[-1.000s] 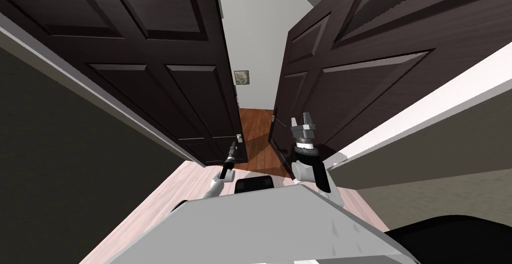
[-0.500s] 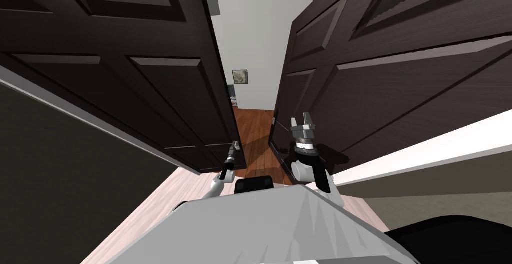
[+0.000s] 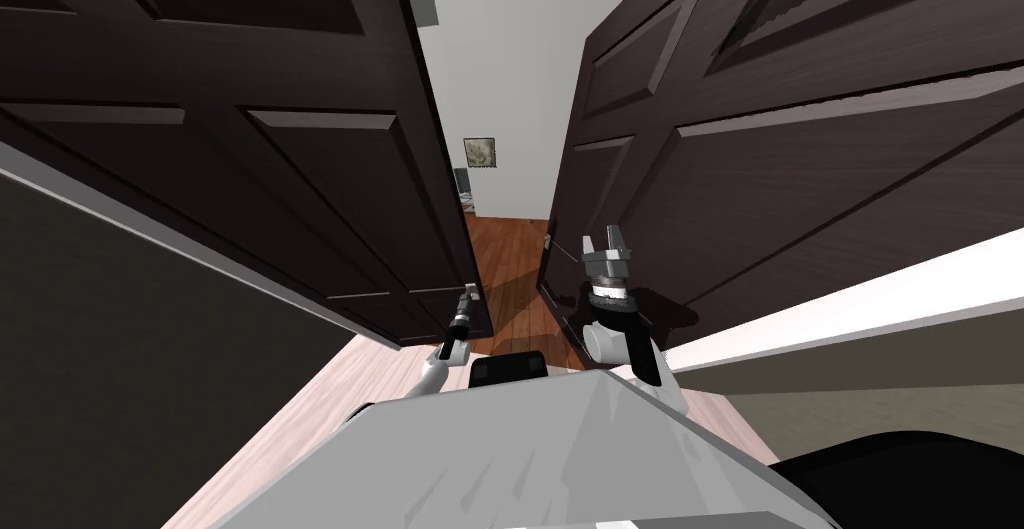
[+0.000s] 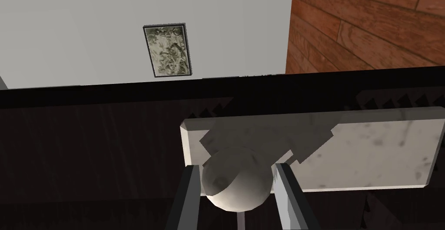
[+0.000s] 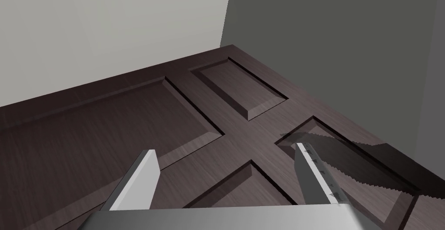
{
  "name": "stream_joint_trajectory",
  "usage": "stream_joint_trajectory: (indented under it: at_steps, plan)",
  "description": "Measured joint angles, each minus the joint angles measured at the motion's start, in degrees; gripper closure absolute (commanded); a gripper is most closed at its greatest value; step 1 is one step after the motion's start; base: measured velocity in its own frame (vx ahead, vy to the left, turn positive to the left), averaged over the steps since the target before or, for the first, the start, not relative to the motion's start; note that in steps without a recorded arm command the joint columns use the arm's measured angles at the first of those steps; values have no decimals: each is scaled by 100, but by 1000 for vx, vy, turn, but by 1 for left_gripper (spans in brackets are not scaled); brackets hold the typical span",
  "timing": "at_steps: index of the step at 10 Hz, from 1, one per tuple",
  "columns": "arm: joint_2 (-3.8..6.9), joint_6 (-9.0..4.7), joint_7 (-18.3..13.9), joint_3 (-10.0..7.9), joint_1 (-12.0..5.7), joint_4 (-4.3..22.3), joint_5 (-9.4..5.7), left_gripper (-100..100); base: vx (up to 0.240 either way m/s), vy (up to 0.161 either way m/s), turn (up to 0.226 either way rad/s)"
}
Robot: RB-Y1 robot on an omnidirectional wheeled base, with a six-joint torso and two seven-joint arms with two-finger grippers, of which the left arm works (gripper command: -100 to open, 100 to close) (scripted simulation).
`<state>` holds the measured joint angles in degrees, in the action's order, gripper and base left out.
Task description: Push the door open
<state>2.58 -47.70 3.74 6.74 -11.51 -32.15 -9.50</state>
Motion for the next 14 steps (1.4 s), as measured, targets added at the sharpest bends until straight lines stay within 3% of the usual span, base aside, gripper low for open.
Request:
stream_joint_trajectory:
  at_steps: [4,5,7,9,11,12,14]
  plan:
    - [-12,-11,25,-23,-4,129,-18,100,117,-17,25]
    - [5,67,60,-44,76,-40,-27,100,188,-57,49]
    - [26,60,132,-122,44,-41,-67,100,194,-22,57]
    - [46,-138,178,-234,-142,284,-127,100,166,-14,54]
    - [94,-27,235,-295,-16,-12,-152,100,92,5,105]
    - [108,-17,306,-389,-21,-7,-199,-100,-54,-62,113]
    - [91,4,315,-424,-27,-13,-236,-100,-215,-101,35]
